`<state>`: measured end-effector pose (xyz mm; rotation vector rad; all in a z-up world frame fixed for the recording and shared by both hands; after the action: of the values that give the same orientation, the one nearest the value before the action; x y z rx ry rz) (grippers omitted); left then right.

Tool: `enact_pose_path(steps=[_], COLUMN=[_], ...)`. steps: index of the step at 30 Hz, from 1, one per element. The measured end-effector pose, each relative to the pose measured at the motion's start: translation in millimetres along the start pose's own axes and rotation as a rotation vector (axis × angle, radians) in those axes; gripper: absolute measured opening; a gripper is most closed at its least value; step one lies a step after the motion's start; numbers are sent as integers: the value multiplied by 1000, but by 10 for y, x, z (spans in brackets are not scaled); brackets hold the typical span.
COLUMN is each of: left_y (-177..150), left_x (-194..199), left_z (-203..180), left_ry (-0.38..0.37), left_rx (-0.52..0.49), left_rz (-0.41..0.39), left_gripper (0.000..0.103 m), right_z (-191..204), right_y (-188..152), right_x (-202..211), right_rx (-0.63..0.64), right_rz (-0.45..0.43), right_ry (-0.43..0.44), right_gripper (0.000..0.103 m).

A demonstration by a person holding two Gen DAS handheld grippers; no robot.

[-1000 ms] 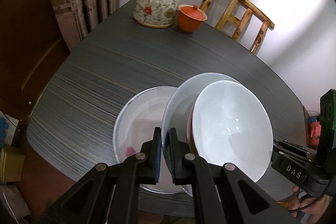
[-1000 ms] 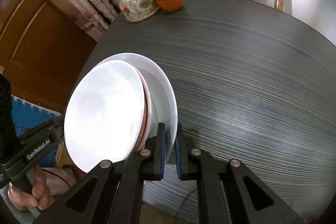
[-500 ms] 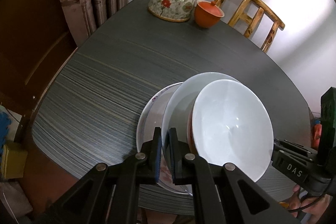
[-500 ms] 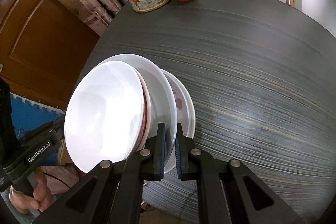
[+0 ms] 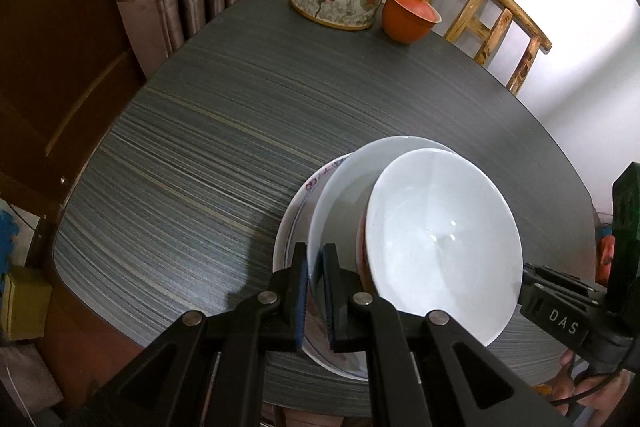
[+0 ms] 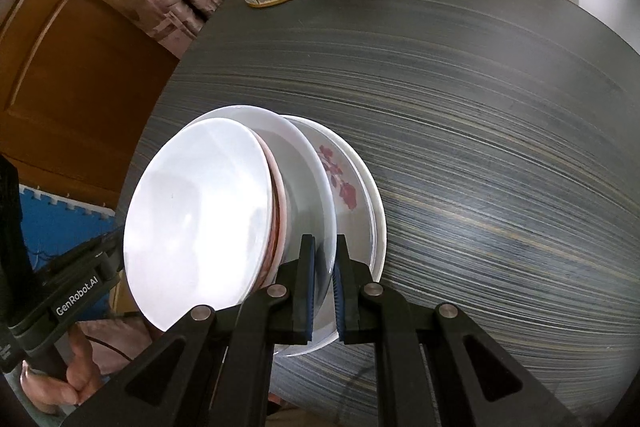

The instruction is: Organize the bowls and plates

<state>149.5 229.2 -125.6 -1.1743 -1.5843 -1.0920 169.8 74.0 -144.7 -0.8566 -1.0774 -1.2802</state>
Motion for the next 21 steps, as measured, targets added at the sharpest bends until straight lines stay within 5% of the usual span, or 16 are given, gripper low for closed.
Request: enact_pose_path(steps=[21], left_y=[-47], left_x=[2], left_z=[-24], left_ry=[55], left_rx=[-43], left_rz=[-33], left_gripper=[8], right_z=[-7], right_y=[-14], right_x=[5], right_rx=[-21], right_rz=[-15], right_ry=[10], right_gripper=[11])
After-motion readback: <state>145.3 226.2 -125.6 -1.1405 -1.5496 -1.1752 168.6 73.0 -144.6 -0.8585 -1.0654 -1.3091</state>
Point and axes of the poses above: each gripper's, at about its wrist camera, not at the fingertips, and x roughly against the way its jaws point, z to its left, y to its top, the point moved 7 cm from there along -x, roughly the way its jaws point, and after that the axes turned 10 degrees about z, right-handed, at the moved point
